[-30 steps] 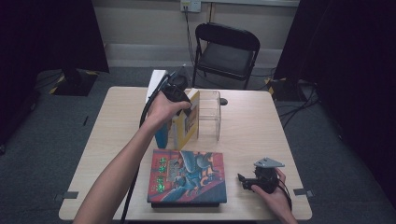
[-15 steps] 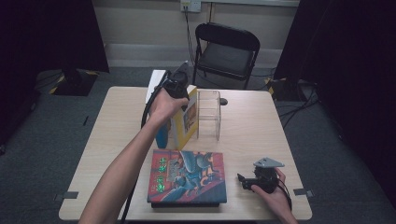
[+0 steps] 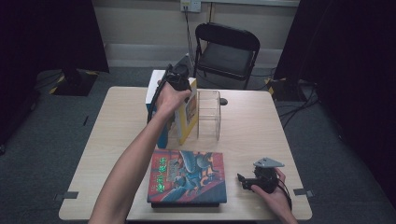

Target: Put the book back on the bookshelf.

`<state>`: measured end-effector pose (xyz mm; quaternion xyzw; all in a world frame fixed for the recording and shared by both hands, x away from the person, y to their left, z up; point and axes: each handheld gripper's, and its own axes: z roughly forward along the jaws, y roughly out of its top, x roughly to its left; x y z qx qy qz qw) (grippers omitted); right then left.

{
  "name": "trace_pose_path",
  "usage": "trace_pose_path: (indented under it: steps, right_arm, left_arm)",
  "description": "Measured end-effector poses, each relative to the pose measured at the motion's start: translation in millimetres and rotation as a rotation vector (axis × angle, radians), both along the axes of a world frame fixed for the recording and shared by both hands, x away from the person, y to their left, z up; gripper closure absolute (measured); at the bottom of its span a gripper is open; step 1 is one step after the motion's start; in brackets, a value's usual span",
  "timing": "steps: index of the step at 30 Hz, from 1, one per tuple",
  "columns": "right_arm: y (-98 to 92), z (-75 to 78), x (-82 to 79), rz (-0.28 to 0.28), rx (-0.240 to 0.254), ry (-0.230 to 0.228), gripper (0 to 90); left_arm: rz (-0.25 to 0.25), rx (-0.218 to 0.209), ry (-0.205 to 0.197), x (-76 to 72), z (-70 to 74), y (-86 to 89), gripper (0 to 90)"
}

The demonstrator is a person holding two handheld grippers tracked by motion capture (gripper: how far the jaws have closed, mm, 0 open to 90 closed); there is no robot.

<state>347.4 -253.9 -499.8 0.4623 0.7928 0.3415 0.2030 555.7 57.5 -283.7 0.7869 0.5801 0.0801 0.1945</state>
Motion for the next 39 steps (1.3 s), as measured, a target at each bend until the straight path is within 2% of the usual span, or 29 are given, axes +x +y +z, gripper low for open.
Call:
trace_pose_path:
  steps: [2, 5, 8, 13, 15, 17, 23, 27, 29, 30, 31, 32, 34, 35, 36, 39]
  right_arm:
    - [0.0, 0.0, 0.0, 0.001, 0.0, 0.0, 11.0]
    - [0.0, 0.0, 0.1, 0.002, -0.001, -0.001, 11.1]
    - [0.0, 0.0, 0.1, 0.003, 0.0, 0.0, 11.1]
    - [0.4, 0.0, 0.1, 0.008, 0.0, 0.0, 11.0]
    - [0.4, -0.1, 0.1, 0.01, 0.001, -0.001, 11.1]
    - [0.5, -0.1, 0.0, 0.013, 0.0, -0.001, 11.1]
    - [0.7, -0.1, -0.2, 0.012, 0.001, -0.001, 11.1]
    - [0.9, 0.0, -0.3, 0.01, 0.001, -0.001, 11.0]
    - [1.1, 0.0, -0.4, 0.009, 0.0, 0.0, 11.0]
    - [1.2, 0.0, -0.4, 0.008, 0.0, 0.0, 11.1]
    - [1.2, 0.0, -0.4, 0.008, 0.0, 0.0, 11.0]
    - [1.3, 0.0, -0.3, 0.008, -0.001, -0.001, 11.0]
    - [1.4, 0.0, -0.2, 0.007, -0.001, -0.001, 11.0]
    - [1.6, 0.0, -0.2, 0.006, -0.001, -0.001, 11.0]
    - [1.8, 0.0, -0.2, 0.006, -0.001, -0.001, 11.0]
    - [2.5, 0.0, 0.0, 0.006, 0.0, -0.001, 11.0]
  left_arm:
    - [0.007, -0.002, -0.008, 0.8, -0.5, -0.2, 75.6]
    - [0.041, -0.038, -0.034, 3.1, -0.4, 3.6, 75.6]
    - [0.042, -0.031, -0.037, 5.0, -1.5, 2.8, 75.6]
    - [0.01, -0.039, -0.065, 3.6, -3.6, 0.2, 74.9]
    - [-0.005, -0.079, -0.07, 1.8, -5.3, 1.0, 72.1]
    - [-0.031, -0.091, -0.072, -1.2, -5.9, 0.7, 69.0]
    - [-0.084, -0.157, -0.162, -22.5, -4.1, 8.6, 57.3]
    - [-0.12, -0.197, -0.182, -37.8, -12.9, 16.8, 54.5]
    - [-0.142, -0.222, -0.226, -47.9, -18.4, 18.9, 52.9]
    - [-0.157, -0.22, -0.237, -52.2, -21.4, 19.4, 52.5]
    - [-0.197, -0.229, -0.253, -59.2, -26.3, 20.7, 52.1]
    - [-0.211, -0.219, -0.26, -61.7, -28.0, 20.9, 51.1]
    - [-0.23, -0.211, -0.285, -67.4, -30.0, 20.7, 49.5]
    - [-0.227, -0.23, -0.3, -70.8, -31.1, 19.6, 49.7]
    - [-0.233, -0.237, -0.296, -73.1, -31.7, 18.2, 50.5]
    - [-0.255, -0.207, -0.308, -76.4, -34.5, 11.9, 50.8]
